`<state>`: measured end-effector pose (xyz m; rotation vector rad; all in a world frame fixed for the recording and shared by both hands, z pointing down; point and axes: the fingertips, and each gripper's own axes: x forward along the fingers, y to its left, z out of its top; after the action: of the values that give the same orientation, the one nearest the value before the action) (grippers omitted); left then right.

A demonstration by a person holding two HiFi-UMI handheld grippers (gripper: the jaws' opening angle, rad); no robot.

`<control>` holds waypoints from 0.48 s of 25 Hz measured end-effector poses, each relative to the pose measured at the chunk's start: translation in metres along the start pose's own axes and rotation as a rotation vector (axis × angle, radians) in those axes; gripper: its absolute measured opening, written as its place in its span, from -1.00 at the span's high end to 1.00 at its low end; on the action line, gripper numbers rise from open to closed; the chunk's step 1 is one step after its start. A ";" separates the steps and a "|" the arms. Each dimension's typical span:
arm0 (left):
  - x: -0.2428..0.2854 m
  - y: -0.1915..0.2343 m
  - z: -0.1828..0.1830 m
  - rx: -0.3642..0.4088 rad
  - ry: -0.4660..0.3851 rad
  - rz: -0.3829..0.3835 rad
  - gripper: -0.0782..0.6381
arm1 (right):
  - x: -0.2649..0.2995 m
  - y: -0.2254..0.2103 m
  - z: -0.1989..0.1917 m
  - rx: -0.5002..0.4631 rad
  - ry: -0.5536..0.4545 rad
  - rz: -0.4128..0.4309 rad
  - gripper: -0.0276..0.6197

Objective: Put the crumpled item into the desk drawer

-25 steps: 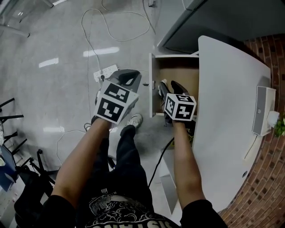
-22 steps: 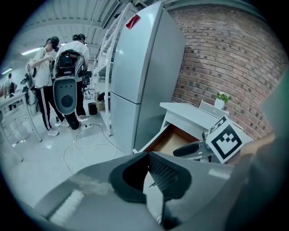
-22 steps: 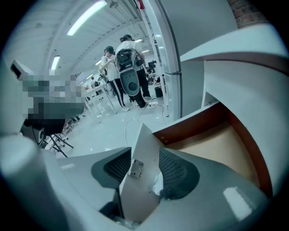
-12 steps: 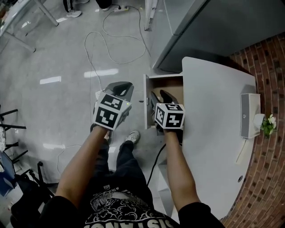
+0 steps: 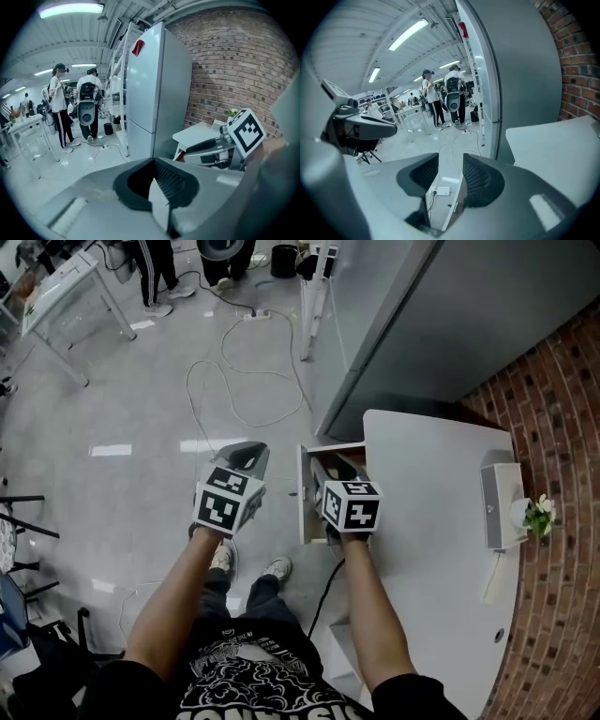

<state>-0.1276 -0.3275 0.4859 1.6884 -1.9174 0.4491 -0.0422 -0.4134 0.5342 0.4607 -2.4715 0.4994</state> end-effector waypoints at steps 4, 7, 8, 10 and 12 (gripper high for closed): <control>-0.016 0.011 0.019 0.010 -0.041 0.035 0.79 | -0.009 0.008 0.028 -0.032 -0.046 0.012 0.44; -0.031 0.013 0.027 0.018 -0.059 0.050 0.79 | -0.020 0.016 0.038 -0.051 -0.063 0.015 0.48; -0.036 0.014 0.030 0.017 -0.065 0.051 0.79 | -0.023 0.018 0.041 -0.056 -0.067 0.015 0.49; -0.045 0.018 0.037 0.016 -0.081 0.054 0.79 | -0.028 0.022 0.051 -0.060 -0.082 0.015 0.50; -0.053 0.022 0.045 0.020 -0.100 0.056 0.79 | -0.035 0.026 0.061 -0.061 -0.105 0.016 0.53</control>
<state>-0.1537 -0.3075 0.4204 1.7023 -2.0422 0.4132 -0.0546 -0.4107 0.4601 0.4540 -2.5854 0.4144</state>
